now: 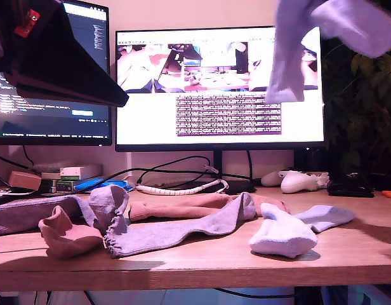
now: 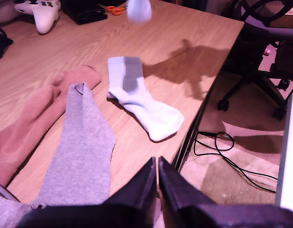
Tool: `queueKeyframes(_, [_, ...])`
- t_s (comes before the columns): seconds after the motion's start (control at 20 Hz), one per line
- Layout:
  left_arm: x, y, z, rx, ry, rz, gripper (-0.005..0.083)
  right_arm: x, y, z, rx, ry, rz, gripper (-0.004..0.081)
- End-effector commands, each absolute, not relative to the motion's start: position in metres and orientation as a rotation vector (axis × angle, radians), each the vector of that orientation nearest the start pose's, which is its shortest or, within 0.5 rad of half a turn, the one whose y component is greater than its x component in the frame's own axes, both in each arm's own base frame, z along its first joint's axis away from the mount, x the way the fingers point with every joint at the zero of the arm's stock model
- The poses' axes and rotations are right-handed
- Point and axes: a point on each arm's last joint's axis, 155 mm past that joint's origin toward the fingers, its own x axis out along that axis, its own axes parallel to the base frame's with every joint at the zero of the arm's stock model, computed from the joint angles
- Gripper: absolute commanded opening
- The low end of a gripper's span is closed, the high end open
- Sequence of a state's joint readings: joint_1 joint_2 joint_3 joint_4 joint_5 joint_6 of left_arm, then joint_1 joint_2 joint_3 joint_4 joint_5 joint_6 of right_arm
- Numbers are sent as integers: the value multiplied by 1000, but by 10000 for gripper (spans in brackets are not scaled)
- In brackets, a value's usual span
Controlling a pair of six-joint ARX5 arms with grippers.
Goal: Pair up the socks based on colour and pattern, by placing them on top of one another
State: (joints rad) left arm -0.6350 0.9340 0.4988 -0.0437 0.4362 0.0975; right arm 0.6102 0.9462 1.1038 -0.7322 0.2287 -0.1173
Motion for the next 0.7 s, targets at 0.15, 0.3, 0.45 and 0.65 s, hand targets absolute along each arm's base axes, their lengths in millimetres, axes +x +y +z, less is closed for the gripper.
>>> queueKeyframes(0.15, [204, -259, 155, 148, 435, -1107, -23, 238, 152, 221, -523, 698, 615, -10])
queueKeyframes(0.3, [198, -271, 166, 150, 377, -1147, -23, 212, 171, 203, -439, 817, 763, -10])
queueKeyframes(0.45, [188, -280, 163, 160, 381, -1189, -23, 199, 176, 181, -335, 980, 762, -10])
queueKeyframes(0.65, [181, -290, 158, 168, 386, -1224, -23, 207, 172, 147, -316, 1145, 700, -10])
